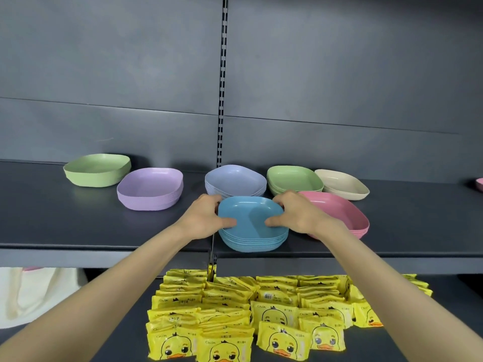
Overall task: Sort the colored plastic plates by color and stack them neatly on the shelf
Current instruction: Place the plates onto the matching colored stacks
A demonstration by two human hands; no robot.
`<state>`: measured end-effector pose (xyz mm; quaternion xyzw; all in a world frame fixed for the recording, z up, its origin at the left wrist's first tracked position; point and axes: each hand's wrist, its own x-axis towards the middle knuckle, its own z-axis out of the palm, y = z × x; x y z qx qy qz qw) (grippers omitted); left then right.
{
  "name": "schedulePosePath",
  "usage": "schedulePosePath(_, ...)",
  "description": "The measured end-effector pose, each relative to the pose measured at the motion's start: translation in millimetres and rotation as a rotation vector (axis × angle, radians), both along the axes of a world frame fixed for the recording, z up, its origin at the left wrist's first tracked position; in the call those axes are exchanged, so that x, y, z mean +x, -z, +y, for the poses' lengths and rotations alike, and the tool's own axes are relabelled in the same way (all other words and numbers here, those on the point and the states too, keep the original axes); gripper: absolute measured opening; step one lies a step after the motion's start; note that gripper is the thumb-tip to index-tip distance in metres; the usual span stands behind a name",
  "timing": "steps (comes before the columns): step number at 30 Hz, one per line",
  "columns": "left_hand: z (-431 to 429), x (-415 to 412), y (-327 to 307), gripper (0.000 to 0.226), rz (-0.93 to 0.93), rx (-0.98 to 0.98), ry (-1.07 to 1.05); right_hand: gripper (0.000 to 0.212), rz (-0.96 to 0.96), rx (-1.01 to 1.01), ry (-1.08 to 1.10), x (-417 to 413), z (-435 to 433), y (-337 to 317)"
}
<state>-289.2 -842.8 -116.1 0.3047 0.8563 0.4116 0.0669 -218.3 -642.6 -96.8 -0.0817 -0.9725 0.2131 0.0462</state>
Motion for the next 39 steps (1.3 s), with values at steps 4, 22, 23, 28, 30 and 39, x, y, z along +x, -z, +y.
schedulePosePath(4, -3.2, 0.0, -17.8, 0.044, 0.195, -0.108, -0.045, 0.054, 0.039, 0.084, -0.014, 9.1, 2.3, -20.1)
schedulePosePath(22, 157.5, 138.4, -119.8, 0.053, 0.899, -0.133, 0.143, 0.045, 0.390, 0.298, 0.221, 193.8, 148.5, -109.0)
schedulePosePath(23, 174.0, 151.0, -116.7, 0.052, 0.899, -0.126, 0.145, 0.046, 0.376, 0.310, 0.228, 208.9, 163.3, -107.4)
schedulePosePath(28, 253.3, 206.6, -102.0, 0.050, 0.886, -0.091, 0.163, 0.047, 0.327, 0.371, 0.284, 275.4, 239.7, -97.3)
schedulePosePath(30, 282.0, 223.0, -99.0, 0.050, 0.891, -0.091, 0.182, 0.048, 0.322, 0.368, 0.305, 295.3, 266.9, -95.9)
schedulePosePath(39, 420.7, 246.5, -109.2, 0.052, 0.918, -0.083, 0.271, 0.046, 0.352, 0.352, 0.374, 337.2, 401.8, -99.3)
